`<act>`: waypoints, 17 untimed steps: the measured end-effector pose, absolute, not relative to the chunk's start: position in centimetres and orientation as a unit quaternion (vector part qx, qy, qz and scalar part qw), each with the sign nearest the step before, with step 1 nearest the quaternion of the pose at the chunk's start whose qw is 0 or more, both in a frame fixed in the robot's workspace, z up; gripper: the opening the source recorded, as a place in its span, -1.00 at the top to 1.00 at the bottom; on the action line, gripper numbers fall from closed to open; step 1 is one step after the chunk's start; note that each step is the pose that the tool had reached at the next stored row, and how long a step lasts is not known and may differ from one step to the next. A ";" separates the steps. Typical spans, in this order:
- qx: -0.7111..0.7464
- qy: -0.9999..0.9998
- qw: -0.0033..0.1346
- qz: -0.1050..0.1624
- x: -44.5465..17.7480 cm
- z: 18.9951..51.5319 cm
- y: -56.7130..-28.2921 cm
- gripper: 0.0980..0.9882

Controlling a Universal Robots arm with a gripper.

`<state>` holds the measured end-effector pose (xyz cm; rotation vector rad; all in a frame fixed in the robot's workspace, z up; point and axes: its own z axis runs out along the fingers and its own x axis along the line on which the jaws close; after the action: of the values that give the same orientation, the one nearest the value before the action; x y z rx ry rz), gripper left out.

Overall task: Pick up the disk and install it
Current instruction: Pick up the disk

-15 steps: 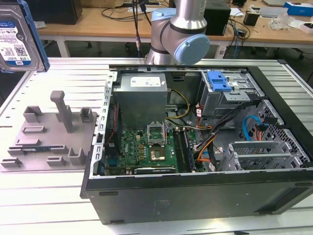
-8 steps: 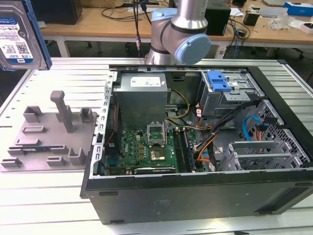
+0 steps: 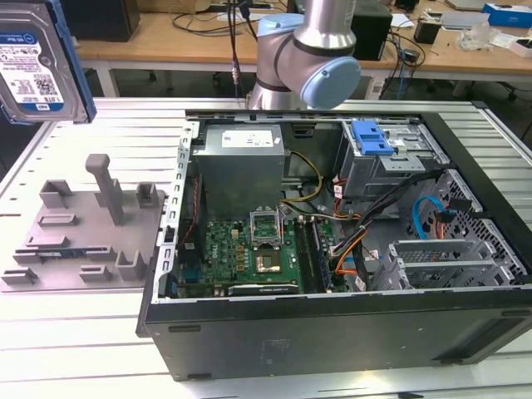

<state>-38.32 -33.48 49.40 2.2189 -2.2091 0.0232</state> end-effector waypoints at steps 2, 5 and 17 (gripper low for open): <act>0.709 -0.705 0.005 0.007 -37.9 49.4 -33.9 0.40; 0.709 -0.706 0.005 0.007 -37.4 49.4 -34.5 0.40; 0.709 -0.705 0.005 0.007 -34.4 49.4 -37.3 0.40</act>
<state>-34.38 -37.25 49.42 2.2191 -2.2088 0.0232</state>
